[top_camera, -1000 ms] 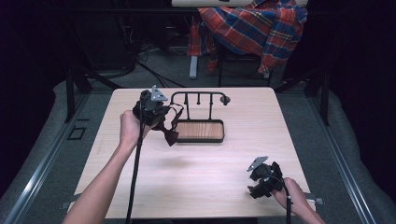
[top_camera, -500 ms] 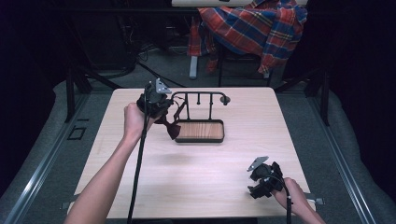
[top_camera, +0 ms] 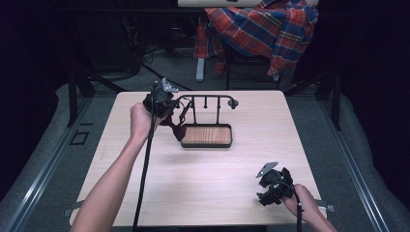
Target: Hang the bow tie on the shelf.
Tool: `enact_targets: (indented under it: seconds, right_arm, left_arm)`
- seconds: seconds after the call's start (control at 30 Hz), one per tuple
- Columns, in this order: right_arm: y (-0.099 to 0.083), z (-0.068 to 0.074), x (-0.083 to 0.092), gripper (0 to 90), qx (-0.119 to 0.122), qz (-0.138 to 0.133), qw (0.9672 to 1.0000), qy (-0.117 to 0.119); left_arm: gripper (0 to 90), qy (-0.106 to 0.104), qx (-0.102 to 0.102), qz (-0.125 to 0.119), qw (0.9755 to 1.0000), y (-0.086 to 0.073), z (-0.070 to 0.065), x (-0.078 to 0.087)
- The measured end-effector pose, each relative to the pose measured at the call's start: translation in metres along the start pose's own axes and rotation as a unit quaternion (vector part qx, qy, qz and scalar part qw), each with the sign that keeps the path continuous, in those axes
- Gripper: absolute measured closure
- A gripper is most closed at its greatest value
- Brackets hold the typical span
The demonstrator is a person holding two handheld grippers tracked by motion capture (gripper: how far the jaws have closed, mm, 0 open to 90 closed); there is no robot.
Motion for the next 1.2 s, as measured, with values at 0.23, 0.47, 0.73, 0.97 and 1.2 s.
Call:
enact_targets:
  seconds: [0.23,0.47,0.73,0.97,1.2]
  right_arm:
    - [0.000,0.000,0.000,15.2,0.000,0.001,1.0000,0.000]
    - [0.000,0.000,0.000,15.2,0.002,0.002,1.0000,0.001]
    - [0.000,0.000,0.001,15.2,0.003,0.002,1.0000,0.000]
    - [-0.001,0.000,0.001,15.2,0.003,0.004,1.0000,0.002]
    - [-0.001,0.000,0.000,15.2,0.002,0.004,1.0000,0.001]
  left_arm:
    - [88.9,0.007,0.008,0.010,0.9999,-0.003,0.006,-0.008]
    - [88.9,0.014,0.011,0.022,0.9996,-0.008,0.011,-0.016]
    - [88.8,0.016,0.014,0.035,0.9992,-0.015,0.012,-0.023]
    - [88.7,0.018,0.017,0.042,0.9988,-0.021,0.014,-0.028]
    - [88.5,0.017,0.022,0.044,0.9987,-0.023,0.014,-0.033]
Point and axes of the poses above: each handheld gripper's, and its own axes: x roughly backward along the jaws, y roughly out of its top, z roughly to its left, the point moved 9 cm from there along -x, roughly forward along the jaws, and after that the axes turned 5 degrees about x, right-handed, at the moved point
